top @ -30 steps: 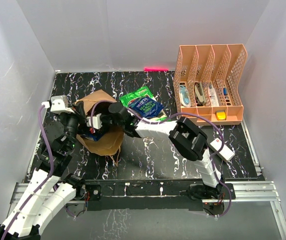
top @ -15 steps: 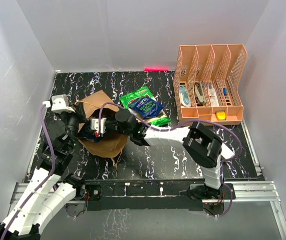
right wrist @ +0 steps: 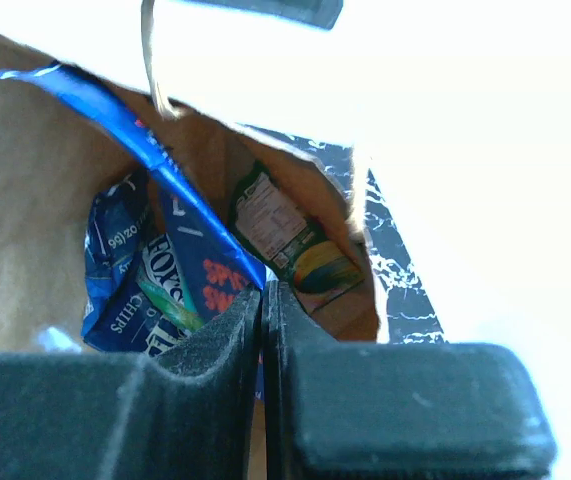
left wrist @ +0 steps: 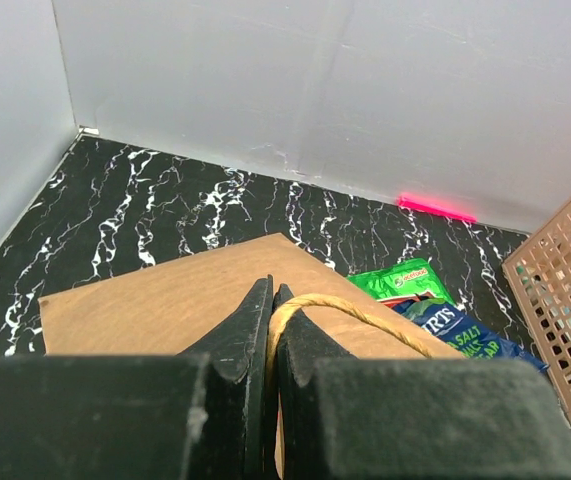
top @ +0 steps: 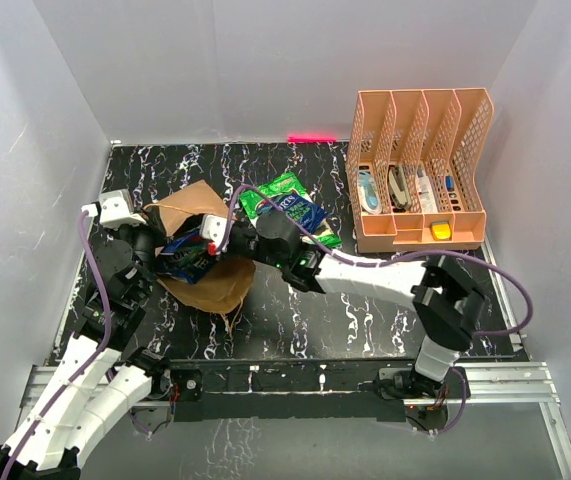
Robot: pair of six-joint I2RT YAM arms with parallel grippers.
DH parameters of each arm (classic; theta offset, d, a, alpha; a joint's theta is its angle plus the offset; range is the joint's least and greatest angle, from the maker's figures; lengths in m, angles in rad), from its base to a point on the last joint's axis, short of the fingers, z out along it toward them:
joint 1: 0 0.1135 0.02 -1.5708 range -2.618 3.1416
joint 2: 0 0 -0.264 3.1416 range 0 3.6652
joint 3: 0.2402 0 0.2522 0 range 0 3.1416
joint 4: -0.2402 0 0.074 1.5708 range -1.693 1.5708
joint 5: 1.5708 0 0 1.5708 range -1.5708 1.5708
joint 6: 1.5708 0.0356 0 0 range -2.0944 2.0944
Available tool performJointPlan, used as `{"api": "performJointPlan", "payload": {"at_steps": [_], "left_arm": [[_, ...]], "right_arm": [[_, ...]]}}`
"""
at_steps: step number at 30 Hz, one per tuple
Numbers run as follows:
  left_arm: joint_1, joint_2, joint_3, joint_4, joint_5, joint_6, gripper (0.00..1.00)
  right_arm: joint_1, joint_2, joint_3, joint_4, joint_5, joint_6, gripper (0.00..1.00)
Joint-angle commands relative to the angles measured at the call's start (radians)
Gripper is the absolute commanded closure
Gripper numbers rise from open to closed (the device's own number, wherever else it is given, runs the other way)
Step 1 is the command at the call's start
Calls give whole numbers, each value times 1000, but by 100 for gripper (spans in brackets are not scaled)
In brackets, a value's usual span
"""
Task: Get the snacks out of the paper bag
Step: Take out the snack from the paper bag.
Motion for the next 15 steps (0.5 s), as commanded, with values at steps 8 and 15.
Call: {"api": "performJointPlan", "payload": {"at_steps": [8,15], "left_arm": [[-4,3,26,-2,-50,-13,100],[-3,15,26,-5,-59,-11,100]], "right_arm": [[1,-386,-64,-296,-107,129,92],[1,-607,-103,-542,-52,206,92]]}}
